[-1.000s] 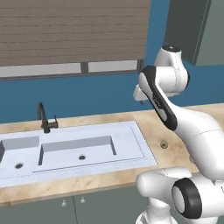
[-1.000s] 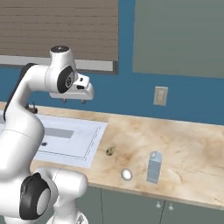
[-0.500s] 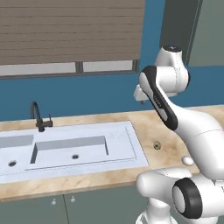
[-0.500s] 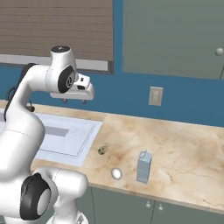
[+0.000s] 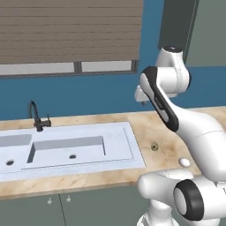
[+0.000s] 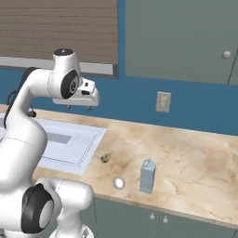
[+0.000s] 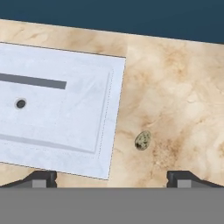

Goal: Gather the eggs and milk located in the vicinity of the sink area and place them right next to the bowl.

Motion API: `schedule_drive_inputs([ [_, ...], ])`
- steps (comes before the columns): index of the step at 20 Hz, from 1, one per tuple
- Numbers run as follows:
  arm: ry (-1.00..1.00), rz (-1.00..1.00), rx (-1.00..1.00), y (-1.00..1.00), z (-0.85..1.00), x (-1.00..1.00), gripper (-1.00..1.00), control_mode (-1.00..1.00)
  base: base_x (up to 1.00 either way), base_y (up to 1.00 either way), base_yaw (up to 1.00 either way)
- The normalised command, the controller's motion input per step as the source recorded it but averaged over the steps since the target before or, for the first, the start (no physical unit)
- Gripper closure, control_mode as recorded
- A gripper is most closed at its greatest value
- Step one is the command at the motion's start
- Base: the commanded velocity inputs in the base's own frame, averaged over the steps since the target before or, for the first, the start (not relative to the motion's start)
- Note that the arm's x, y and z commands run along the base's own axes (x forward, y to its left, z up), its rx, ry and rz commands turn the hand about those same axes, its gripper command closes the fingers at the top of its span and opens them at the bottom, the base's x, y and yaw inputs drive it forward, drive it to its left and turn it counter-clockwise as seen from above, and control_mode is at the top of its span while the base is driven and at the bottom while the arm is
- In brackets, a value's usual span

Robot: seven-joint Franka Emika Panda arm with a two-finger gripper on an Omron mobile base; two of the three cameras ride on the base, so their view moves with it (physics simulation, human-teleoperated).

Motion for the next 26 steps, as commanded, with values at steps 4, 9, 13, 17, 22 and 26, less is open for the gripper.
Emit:
schedule_drive_inputs([
  [4, 0.00, 0.00, 0.00, 0.00, 0.00, 0.00, -1.00, 1.00, -0.23, -0.50, 0.00],
  [9, 0.00, 0.00, 0.00, 0.00, 0.00, 0.00, -1.00, 1.00, -0.12, -0.28, 0.00],
  [13, 0.00, 0.00, 0.00, 0.00, 0.00, 0.00, -1.00, -1.00, 0.00, 0.00, 0.00],
  [17, 0.00, -0.01, 0.00, 0.09, -0.13, 0.00, -1.00, -1.00, 0.00, 0.00, 0.00],
  [22, 0.01, -0.01, 0.03, 0.01, -0.46, 0.00, -1.00, -1.00, 0.00, 0.00, 0.00],
  [26, 0.07, 0.00, 0.03, 0.00, -0.69, 0.00, -1.00, -1.00, 0.00, 0.00, 0.00],
])
